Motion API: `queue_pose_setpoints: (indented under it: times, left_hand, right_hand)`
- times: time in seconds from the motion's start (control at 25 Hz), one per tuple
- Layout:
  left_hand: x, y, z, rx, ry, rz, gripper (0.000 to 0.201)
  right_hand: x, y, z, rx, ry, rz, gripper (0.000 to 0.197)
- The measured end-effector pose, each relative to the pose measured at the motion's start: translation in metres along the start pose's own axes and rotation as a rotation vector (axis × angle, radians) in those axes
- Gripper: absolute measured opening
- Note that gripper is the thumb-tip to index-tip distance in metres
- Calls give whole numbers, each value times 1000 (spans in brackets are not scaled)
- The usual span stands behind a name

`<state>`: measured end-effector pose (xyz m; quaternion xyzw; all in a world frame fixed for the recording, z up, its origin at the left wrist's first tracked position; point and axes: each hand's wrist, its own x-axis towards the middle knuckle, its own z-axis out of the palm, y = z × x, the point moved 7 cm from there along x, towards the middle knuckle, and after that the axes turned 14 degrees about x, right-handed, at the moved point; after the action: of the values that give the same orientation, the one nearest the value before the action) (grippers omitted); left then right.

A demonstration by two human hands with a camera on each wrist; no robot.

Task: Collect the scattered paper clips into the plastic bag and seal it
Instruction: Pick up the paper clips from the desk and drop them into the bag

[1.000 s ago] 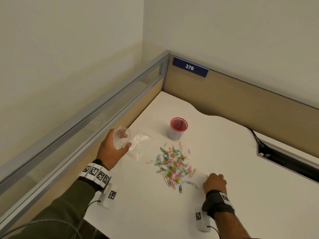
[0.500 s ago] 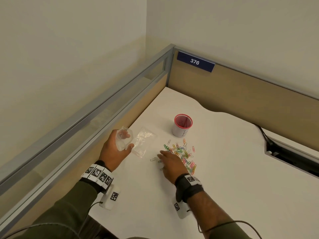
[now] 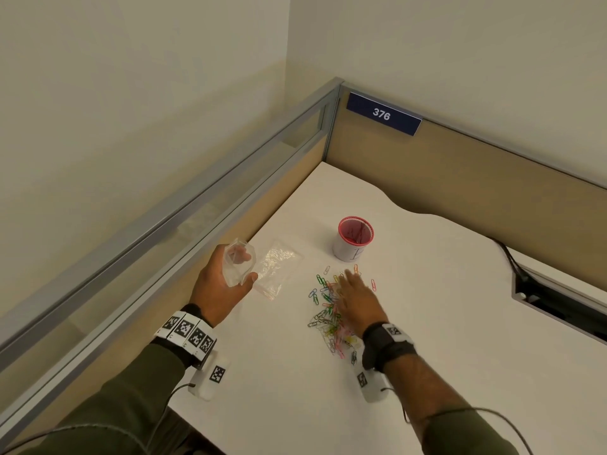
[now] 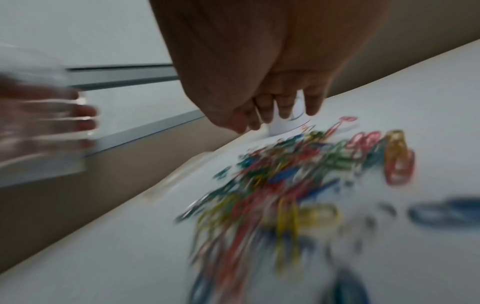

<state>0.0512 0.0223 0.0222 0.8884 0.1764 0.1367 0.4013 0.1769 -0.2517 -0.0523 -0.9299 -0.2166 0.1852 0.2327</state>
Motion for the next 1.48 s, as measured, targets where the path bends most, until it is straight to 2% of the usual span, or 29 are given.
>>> queue_pose_setpoints:
  times: [0.08,0.16,0.28,0.44,0.56,0.68,0.8,0.88,0.92,1.08,1.16,1.36,1.48]
  left_hand:
    - [-1,2,1,3,2,10,45]
    - [0,3,2,-3,-1,16,45]
    - [1,2,5,-16,4,11,46]
    - [4,2,8,1,-15,24,48]
    - [5,-2,7,-3,-2,18,49]
    - [4,4,15,-2,-13,30,50]
    - [8,3,10,8,-8,33,51]
    - [10,1,6,17,-10,36,52]
    - [10,2,6,21,-17,42,52]
    - [9,13,17,0,-63,76,52]
    - [7,17,16,-17,-43,82,52]
    - [2,17,18,-35,-38,72,51]
    - [-5,19,24,-47,-32,77,49]
  right_hand:
    - [23,25,-7,-12,-31,152,66]
    - [31,40,-2,-40,-93,203,72]
    - [13,39,15,-58,-98,162,74]
    - [-2,16,22,-18,-14,80,62]
    - [26,16,2,39,33,116,60]
    - [34,31,-2,-6,-33,158,59]
    - [21,19,10,24,29,176,42]
    - [21,-3,12,-42,85,108,27]
    - [25,-13,12,-78,86,59,27]
    - [45,-19,16,-86,-50,-20,64]
    - [46,-22,20,-146,-115,-67,70]
    - [-2,-9,26,-120,-101,-124,52]
    - [-39,5,21,-131,-106,-154,52]
